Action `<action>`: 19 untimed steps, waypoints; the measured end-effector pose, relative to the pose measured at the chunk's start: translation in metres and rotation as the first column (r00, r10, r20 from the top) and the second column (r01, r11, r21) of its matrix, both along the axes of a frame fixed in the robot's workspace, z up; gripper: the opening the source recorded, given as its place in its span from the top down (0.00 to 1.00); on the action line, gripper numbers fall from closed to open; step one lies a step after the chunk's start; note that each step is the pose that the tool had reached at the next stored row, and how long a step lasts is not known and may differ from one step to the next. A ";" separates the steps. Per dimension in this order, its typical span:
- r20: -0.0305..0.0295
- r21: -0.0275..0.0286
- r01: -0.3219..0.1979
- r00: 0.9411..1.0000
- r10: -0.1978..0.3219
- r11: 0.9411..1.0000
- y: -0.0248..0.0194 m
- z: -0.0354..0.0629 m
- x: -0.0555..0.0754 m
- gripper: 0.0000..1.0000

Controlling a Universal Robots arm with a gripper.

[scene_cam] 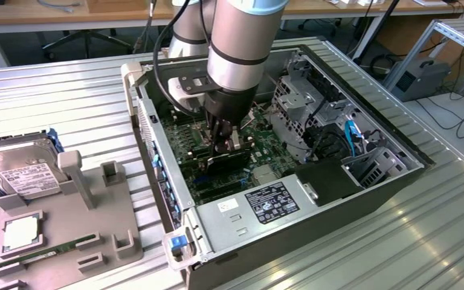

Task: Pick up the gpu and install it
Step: 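Press down on the gpu until it lock into place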

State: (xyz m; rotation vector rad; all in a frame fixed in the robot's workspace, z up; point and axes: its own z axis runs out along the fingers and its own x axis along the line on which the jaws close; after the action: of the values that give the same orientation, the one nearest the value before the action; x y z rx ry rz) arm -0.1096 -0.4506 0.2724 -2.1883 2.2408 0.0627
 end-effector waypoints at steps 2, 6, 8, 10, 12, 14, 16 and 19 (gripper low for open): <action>0.000 0.000 0.000 1.000 0.000 1.000 0.0000 -0.0004 0.000 0.89; 0.000 0.000 0.000 1.000 0.000 1.000 0.0000 -0.0011 -0.001 0.89; 0.000 0.000 0.000 1.000 0.000 1.000 0.0000 -0.0012 -0.003 0.89; 0.000 0.000 0.000 1.000 0.000 1.000 0.0000 -0.0012 -0.005 0.89; 0.001 0.000 0.000 1.000 0.000 1.000 0.0000 -0.0012 -0.005 0.89; 0.000 0.000 0.000 1.000 0.000 1.000 0.0000 -0.0012 -0.006 0.89; 0.001 0.000 0.000 1.000 0.000 1.000 0.0000 -0.0013 -0.006 0.89; 0.001 0.000 0.000 1.000 0.000 1.000 0.0000 -0.0013 -0.006 0.89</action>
State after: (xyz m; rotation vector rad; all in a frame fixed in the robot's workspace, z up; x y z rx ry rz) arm -0.1154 -0.4505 0.2711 -2.1880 2.2404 0.0622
